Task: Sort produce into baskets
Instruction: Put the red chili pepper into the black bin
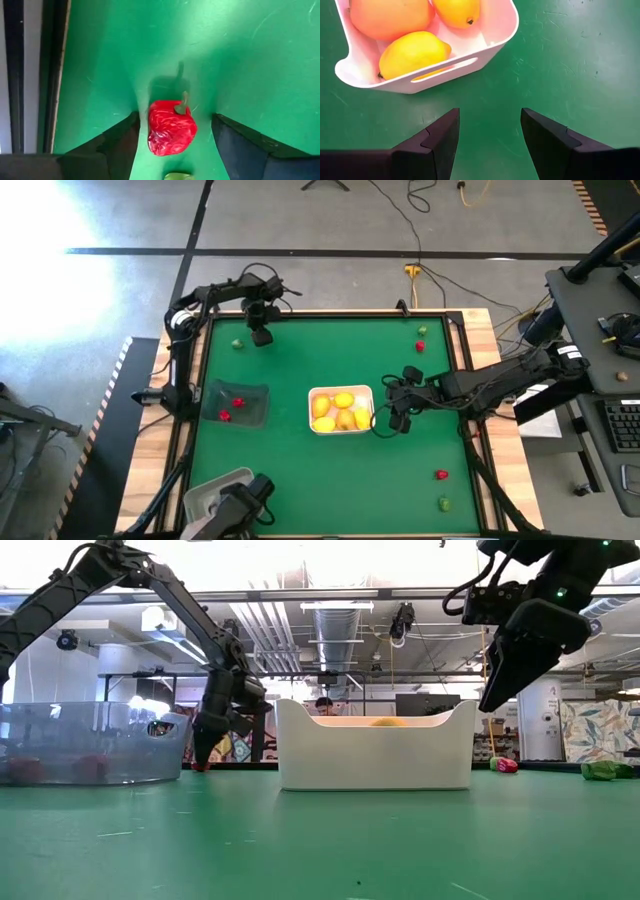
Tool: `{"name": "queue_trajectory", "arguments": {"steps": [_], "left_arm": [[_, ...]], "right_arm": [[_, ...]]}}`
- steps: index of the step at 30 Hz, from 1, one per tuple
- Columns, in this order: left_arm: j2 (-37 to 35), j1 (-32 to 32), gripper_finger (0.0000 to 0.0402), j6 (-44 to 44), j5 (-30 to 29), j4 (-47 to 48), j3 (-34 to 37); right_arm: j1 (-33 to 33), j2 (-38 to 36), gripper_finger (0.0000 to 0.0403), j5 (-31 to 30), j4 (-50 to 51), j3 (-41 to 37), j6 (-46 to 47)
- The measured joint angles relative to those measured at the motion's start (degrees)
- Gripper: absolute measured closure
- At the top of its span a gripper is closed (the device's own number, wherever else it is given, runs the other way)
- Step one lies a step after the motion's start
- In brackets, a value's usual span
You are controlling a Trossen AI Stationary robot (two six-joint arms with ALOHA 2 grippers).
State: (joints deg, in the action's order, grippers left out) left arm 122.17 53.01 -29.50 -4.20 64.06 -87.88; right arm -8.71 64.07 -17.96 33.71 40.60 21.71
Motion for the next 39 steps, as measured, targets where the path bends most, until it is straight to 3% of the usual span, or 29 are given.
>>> {"name": "queue_trajectory", "arguments": {"steps": [4, 7, 15, 21, 29, 33, 39], "left_arm": [[0.04, -0.14, 0.0172, 0.02, -1.06, -0.43, 0.04], [-0.30, -0.13, 0.0197, 0.14, -1.41, -0.67, 0.04], [-0.92, -0.09, 0.0377, 0.70, 0.46, -1.45, -0.17], [-4.44, -2.65, 0.0373, 3.63, 0.57, 7.18, -1.15], [-20.66, -9.39, 0.0379, 10.45, 2.58, 12.23, -0.88], [-30.41, -15.16, 0.0379, 17.15, 6.62, 13.51, 2.89], [-43.90, -26.96, 0.0379, 34.16, 8.26, 15.40, 13.17]], "right_arm": [[0.00, 0.00, 0.0200, -0.01, 0.00, 0.00, 0.25], [0.00, 0.00, 0.0200, -0.02, 0.00, 0.00, 0.42], [0.02, 0.00, 0.0200, -0.01, 0.04, 0.00, 3.42], [0.02, -0.09, 0.0200, 0.42, 0.66, 0.00, 6.26], [-0.73, -0.11, 0.0200, -0.09, -2.61, 0.00, 11.70], [-6.01, 0.14, 0.0200, -0.65, -4.86, -0.02, 14.67], [-16.89, 1.37, 0.0200, -6.32, -14.16, -0.04, 19.45]]}}
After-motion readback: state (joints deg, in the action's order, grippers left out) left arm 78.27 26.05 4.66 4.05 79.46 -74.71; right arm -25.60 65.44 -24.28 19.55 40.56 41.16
